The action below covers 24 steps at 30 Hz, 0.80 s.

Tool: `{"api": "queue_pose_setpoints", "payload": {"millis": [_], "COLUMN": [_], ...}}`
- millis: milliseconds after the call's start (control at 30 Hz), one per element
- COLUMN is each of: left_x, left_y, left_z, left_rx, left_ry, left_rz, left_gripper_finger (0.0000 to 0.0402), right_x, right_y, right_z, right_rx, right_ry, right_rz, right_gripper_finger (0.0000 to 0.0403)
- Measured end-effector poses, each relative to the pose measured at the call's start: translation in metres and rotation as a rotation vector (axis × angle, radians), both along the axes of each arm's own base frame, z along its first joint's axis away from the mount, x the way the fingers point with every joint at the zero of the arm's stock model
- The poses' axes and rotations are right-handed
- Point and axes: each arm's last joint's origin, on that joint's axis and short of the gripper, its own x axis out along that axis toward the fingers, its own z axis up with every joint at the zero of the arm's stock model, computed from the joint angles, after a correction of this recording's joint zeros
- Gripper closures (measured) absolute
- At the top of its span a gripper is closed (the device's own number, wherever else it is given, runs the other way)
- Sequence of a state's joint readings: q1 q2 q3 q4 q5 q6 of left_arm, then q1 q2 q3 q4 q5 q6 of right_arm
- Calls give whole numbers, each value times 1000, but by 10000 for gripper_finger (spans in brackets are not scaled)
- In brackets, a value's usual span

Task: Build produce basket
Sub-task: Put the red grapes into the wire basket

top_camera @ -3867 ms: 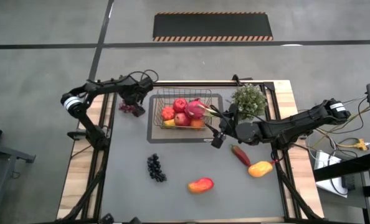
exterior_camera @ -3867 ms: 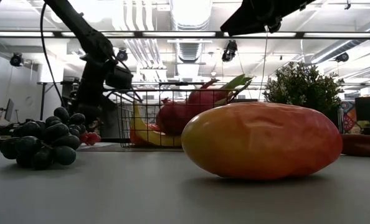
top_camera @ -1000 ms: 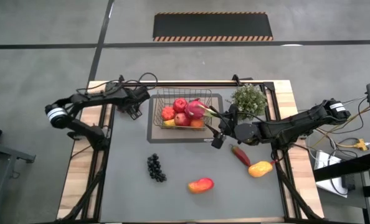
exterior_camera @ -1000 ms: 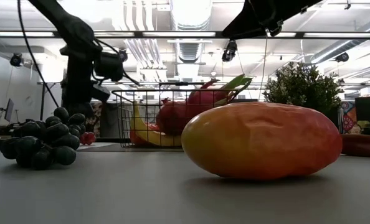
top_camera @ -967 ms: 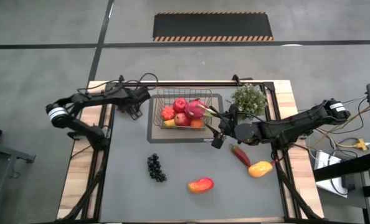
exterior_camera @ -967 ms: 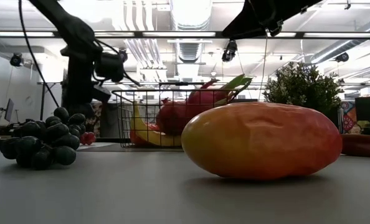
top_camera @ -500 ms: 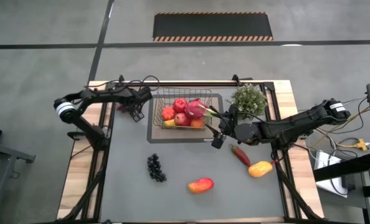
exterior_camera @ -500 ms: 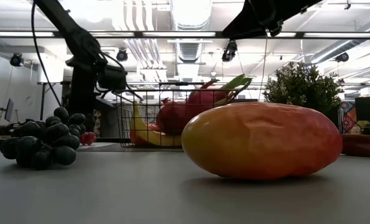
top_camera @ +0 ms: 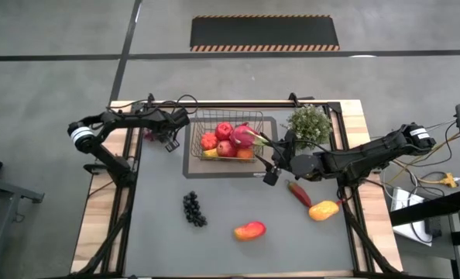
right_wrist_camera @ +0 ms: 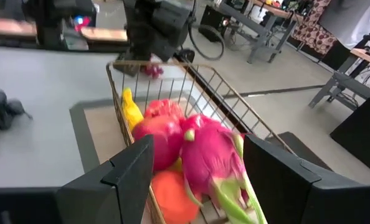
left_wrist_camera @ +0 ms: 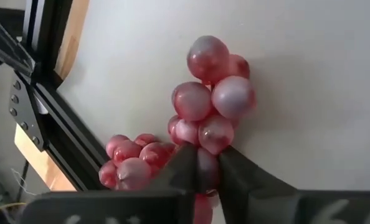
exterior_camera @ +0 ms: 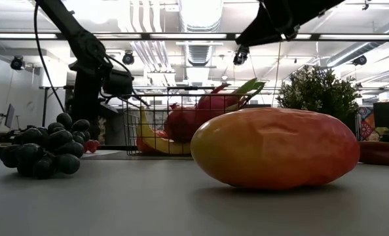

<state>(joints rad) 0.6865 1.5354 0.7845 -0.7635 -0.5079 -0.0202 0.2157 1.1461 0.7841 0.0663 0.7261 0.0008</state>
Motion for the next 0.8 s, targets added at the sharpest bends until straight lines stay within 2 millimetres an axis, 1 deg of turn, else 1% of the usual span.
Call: {"api": "queue_pose_setpoints", "payload": {"millis": [67, 233, 300, 400, 500, 567, 700, 800], "left_x": [0, -2, -5, -9, -14, -16, -21, -22], "left_y": [0, -7, -11, -15, -19, -22, -34, -46], "left_z": [0, 9, 18, 39, 68, 88, 123, 143], "left_rx": [5, 6, 21, 81, 170, 237, 311, 323], "left_ry": [-9, -26, -30, -82, -197, -304, -593, -811], "left_rz": [20, 14, 16, 15, 16, 13, -48, -110], "left_gripper_finger": [390, 389, 389, 389, 389, 389, 389, 389], "right_x": [-1, -2, -1, -1, -1, -1, 0, 0], "right_y": [0, 0, 0, 0, 0, 0, 0, 0], "right_z": [-3, -4, -4, -3, -3, -3, -1, -1], "right_rx": [-5, -44, -63, -80, -78, -70, -65, -65], "right_ry": [27, 63, 67, 73, 71, 63, 41, 42], "right_rz": [-1, 14, 21, 27, 27, 24, 24, 24], "right_gripper_finger": [172, 172, 172, 172, 172, 172, 172, 172]}}
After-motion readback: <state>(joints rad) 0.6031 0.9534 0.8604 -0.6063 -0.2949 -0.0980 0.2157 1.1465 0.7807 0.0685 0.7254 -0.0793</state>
